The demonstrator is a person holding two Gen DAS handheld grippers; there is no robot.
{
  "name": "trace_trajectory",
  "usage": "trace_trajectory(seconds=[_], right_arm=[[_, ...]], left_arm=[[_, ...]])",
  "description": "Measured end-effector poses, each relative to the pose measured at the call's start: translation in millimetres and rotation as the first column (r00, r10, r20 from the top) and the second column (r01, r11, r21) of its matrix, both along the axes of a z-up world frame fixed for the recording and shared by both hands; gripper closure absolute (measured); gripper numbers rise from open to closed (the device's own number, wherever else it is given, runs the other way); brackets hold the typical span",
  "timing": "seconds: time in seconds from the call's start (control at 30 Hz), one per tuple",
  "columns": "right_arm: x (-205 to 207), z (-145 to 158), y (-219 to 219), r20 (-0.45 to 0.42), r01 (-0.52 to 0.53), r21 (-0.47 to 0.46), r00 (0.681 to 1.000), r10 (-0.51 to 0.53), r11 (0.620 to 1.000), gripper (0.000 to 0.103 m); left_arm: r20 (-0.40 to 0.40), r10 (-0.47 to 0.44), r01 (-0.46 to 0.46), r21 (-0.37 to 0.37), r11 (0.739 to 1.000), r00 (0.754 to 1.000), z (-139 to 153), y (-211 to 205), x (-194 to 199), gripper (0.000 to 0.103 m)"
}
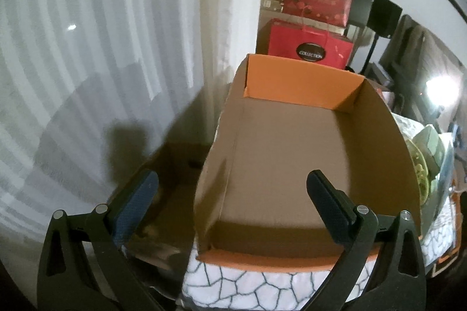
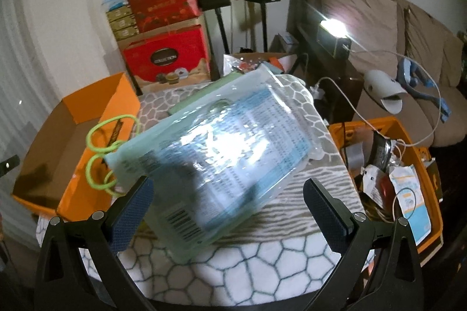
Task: Organize objects
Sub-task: 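Grasp the clear mask bag with the right gripper while the left gripper clamps the box wall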
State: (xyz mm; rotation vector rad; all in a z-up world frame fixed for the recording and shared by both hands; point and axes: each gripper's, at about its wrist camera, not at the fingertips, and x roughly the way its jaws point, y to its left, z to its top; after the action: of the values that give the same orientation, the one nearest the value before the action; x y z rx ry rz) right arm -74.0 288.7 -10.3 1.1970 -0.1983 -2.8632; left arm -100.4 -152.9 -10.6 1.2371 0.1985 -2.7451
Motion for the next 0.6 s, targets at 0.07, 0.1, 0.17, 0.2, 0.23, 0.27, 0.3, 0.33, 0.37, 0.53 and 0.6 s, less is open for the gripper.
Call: trace_trajectory(seconds=[0.07,0.1,0.17,0.2,0.23,0.27,0.3,0.33,0.37,0.53,0.6], right_arm=[[-5.5,-2.8,10.2,0.013,0.015,-0.019,1.0,-0.015,1.0,0.0],[-7.5,-4.0,13.5,0.019,0.022,-0.024,1.0,-0.022,0.999,0.0],[-12.2,-7.4,23.1,0.033,0.039,-0.042,0.999,-0.037,0.998,0.0],[-14.2,-9.9,29.1,0.043,0.048,-0.058,0.998,-0.045,0.997,0.0],[-15.4,-11.9,33.7,0.048,0.054,-0.076,0.998,-0.05,0.996,0.0],[-16.5,-14.0,37.5,0.054,0.059,-0.092,0.997,-0.054,0.994,0.0],[-17.0,-16.5,41.2,0.061,0.066,-0.109,0.996,-0.059,0.992,0.0],[-17.5,-19.4,45.7,0.069,0.072,-0.129,0.996,-0.063,0.989,0.0],[-18.0,-23.1,50.8,0.078,0.077,-0.154,0.995,-0.066,0.985,0.0],[-18.6,-42.0,66.0,0.122,0.09,-0.272,0.991,-0.059,0.958,0.001],[-19.4,-48.8,70.2,0.128,0.083,-0.326,0.991,-0.043,0.942,0.001]], left_arm=[[0.01,-0.015,0.015,0.024,1.0,1.0,-3.3,-5.0,-5.6,0.007],[0.023,-0.021,0.021,0.032,0.999,1.0,-6.1,-7.8,-9.7,0.011],[0.054,-0.03,0.028,0.038,0.999,0.998,-11.1,-10.1,-17.4,0.025],[0.07,-0.035,0.032,0.041,0.999,0.997,-14.3,-11.3,-20.7,0.028],[0.081,-0.04,0.037,0.047,0.998,0.996,-17.1,-12.2,-23.1,0.033],[0.09,-0.046,0.042,0.054,0.998,0.995,-19.3,-13.1,-25.1,0.039],[0.102,-0.054,0.048,0.061,0.997,0.993,-22.5,-14.1,-27.6,0.043],[0.111,-0.059,0.052,0.067,0.996,0.992,-25.2,-14.2,-29.2,0.051],[0.119,-0.064,0.056,0.071,0.996,0.991,-27.7,-14.2,-29.9,0.059],[0.15,-0.073,0.062,0.073,0.995,0.986,-38.0,-16.0,-35.6,0.071],[0.159,-0.07,0.059,0.073,0.996,0.985,-40.3,-17.8,-37.2,0.075]])
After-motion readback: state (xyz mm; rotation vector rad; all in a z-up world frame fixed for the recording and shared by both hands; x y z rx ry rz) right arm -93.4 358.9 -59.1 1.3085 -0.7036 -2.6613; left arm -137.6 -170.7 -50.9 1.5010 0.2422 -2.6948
